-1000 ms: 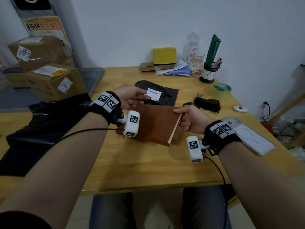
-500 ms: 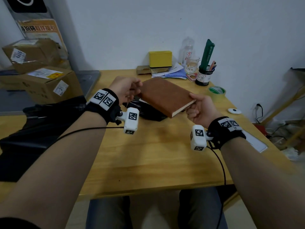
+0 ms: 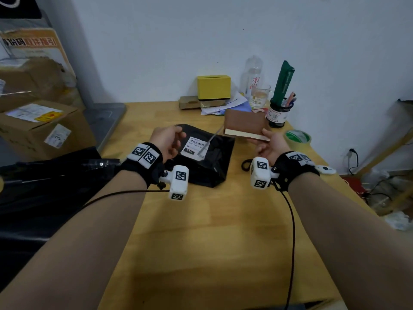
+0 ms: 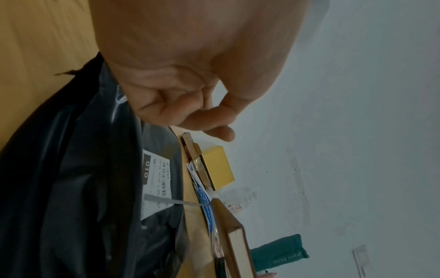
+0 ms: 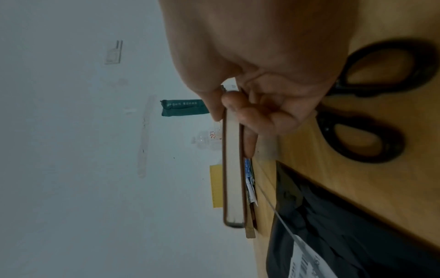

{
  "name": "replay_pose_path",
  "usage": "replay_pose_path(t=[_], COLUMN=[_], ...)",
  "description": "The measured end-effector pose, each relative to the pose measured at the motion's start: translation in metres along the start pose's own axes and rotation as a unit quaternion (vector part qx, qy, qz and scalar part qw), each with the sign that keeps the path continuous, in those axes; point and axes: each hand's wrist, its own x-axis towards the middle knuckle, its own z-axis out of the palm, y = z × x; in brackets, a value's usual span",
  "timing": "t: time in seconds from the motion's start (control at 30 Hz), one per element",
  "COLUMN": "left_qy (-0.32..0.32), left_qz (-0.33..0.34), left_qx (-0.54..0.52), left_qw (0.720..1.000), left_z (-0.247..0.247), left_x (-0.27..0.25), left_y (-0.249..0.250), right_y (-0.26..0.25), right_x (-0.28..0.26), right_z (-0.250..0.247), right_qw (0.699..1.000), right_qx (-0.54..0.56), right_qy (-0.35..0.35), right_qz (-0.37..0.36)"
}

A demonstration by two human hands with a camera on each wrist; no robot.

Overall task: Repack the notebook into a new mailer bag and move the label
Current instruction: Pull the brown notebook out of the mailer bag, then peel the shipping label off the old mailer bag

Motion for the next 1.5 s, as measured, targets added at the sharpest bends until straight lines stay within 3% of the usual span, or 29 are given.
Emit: replay_pose_path(t=[0.23, 0.4, 0.53, 0.77, 0.83, 0.9, 1.0, 1.07, 1.3, 1.5], left_qy=[0.079, 0.03, 0.01, -0.008, -0.006, -0.014, -0.016, -0.014, 0.034, 0.026], left_qz=[-0.025, -0.095, -0.125, -0.113, -0.096, -0.092, -0.088, -0.073, 0.004, 0.049], left_qx=[-0.023, 0.009, 0.05, 0.062, 0.111, 0.17, 0.208, 0.177, 0.063, 0.119], left_qw=[0.996, 0.995, 0.991, 0.992, 0.989, 0.981, 0.974, 0.981, 0.997, 0.991], left_z=[-0.009, -0.015, -0.021, -0.022, -0.018, -0.012, -0.008, -0.01, -0.034, -0.037], left_x=[0.048, 0.054, 0.053, 0.027, 0.017, 0.009, 0.0, -0.002, -0.005, 0.0], left_y=[-0.01, -0.02, -0.033, -0.054, -0.056, -0.062, -0.069, -0.067, -0.057, -0.078], right_y=[0.002, 0.005, 0.002, 0.018, 0.026, 0.036, 0.049, 0.054, 0.077, 0.084], right_x=[0.045, 0.048, 0.023, -0.015, -0.023, -0.031, -0.044, -0.049, -0.057, -0.052], right_z=[0.006, 0.014, 0.021, 0.027, 0.027, 0.029, 0.034, 0.036, 0.051, 0.064], right_qw=[0.998, 0.997, 0.995, 0.992, 0.996, 0.999, 0.978, 0.961, 0.918, 0.914], right_qx=[0.003, 0.045, 0.091, 0.127, 0.091, -0.02, -0.202, -0.259, -0.351, -0.36], right_qy=[0.06, 0.066, 0.03, 0.007, -0.009, -0.022, -0.045, -0.069, -0.162, -0.171], right_qz=[0.014, 0.015, 0.018, 0.01, 0.006, 0.011, 0.041, 0.059, 0.092, 0.073])
